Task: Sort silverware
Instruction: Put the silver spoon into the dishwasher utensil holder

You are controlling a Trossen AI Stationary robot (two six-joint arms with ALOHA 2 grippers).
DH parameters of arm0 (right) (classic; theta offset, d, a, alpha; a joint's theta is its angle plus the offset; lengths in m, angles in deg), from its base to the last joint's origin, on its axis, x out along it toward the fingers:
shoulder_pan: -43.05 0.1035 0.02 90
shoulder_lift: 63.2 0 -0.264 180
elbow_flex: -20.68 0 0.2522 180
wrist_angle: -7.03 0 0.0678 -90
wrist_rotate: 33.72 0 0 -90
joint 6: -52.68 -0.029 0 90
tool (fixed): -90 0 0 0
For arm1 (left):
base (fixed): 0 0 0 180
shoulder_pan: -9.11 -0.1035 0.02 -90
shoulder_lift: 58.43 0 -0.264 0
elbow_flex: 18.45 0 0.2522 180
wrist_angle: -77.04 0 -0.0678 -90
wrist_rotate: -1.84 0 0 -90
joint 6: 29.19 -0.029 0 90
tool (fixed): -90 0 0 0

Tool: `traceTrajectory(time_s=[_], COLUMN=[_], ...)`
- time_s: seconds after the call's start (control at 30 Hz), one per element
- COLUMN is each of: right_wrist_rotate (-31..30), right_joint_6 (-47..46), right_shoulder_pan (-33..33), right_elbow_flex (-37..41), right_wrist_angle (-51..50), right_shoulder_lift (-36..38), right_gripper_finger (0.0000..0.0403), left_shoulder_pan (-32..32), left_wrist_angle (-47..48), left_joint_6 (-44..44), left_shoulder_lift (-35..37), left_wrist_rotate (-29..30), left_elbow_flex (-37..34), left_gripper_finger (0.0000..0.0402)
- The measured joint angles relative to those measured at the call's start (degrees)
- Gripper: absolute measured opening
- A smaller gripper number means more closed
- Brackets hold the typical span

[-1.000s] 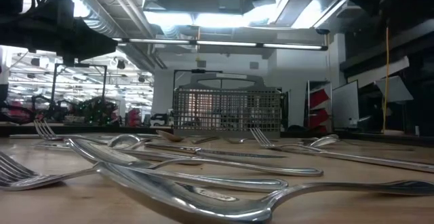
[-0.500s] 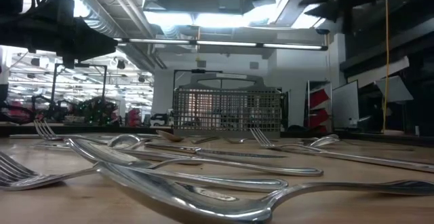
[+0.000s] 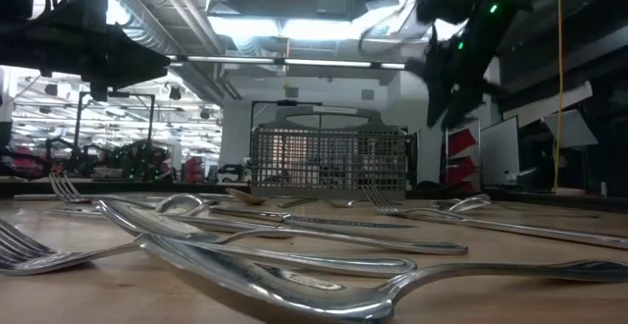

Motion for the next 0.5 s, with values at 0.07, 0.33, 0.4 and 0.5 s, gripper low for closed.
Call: traceTrajectory(time_s=[0.07, 0.33, 0.4, 0.5], right_wrist_rotate=[2.2, 6.6, 7.0, 7.0], right_joint_6=[0.0, 0.0, 0.0, 0.1], right_shoulder_pan=[-1.8, -6.6, -7.2, -7.3], right_elbow_flex=[0.0, 0.0, 0.0, 0.0], right_wrist_angle=[-0.1, -3.1, -3.0, -3.0], right_shoulder_lift=[-2.8, -11.2, -12.6, -14.6], right_gripper_finger=[0.0131, 0.0131, 0.0131, 0.0131], left_shoulder_pan=[0.0, 0.0, 0.0, 0.0], left_wrist_angle=[0.0, 0.0, 0.0, 0.0], left_joint_6=[0.0, 0.0, 0.0, 0.0], left_shoulder_lift=[0.0, 0.0, 0.0, 0.0], left_wrist_rotate=[0.0, 0.0, 0.0, 0.0], left_elbow_flex=[0.0, 0.0, 0.0, 0.0], left_gripper_finger=[0.0127, 0.0127, 0.0127, 0.0127])
